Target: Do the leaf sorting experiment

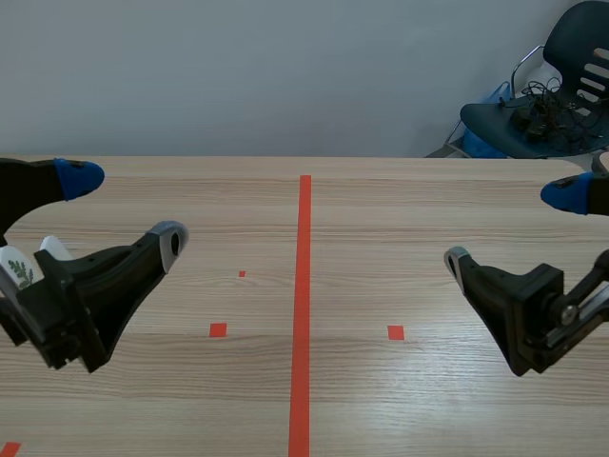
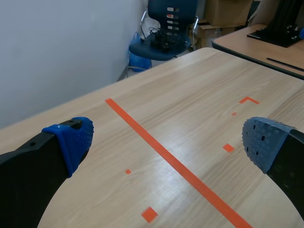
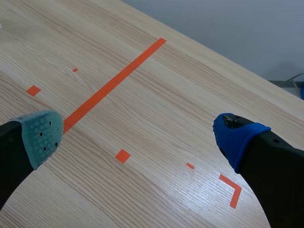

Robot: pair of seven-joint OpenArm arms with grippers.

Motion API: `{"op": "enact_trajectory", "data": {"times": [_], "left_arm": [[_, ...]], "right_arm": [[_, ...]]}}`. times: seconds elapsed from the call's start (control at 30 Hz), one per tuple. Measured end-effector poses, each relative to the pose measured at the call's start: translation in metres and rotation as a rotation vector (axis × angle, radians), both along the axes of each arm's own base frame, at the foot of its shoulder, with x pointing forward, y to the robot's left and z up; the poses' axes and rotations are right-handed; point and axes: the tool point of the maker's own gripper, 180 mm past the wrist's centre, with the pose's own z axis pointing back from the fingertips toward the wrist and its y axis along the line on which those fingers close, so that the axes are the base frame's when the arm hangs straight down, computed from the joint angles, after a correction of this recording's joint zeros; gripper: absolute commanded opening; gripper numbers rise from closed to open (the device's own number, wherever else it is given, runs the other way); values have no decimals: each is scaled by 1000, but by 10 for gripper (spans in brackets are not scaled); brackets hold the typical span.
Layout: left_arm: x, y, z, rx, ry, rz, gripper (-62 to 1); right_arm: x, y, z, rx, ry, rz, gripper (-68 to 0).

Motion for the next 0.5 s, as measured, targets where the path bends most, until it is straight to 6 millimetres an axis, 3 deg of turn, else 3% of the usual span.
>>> {"op": "enact_trajectory", "data": {"times": [0.1,0.27,0.4,0.5], "left_arm": [[-17,-9,-9,-9,90,-25,14],[-36,-21,-4,-30,121,-58,14],[-41,-23,-6,-32,138,-61,14],[-39,-23,-2,-42,122,-60,14]], "right_arm": [[0,0,-1,-2,4,-2,4],[-1,3,1,-27,23,5,4],[-1,11,14,-21,-12,24,4],[-1,12,14,-26,-7,24,4]]}}
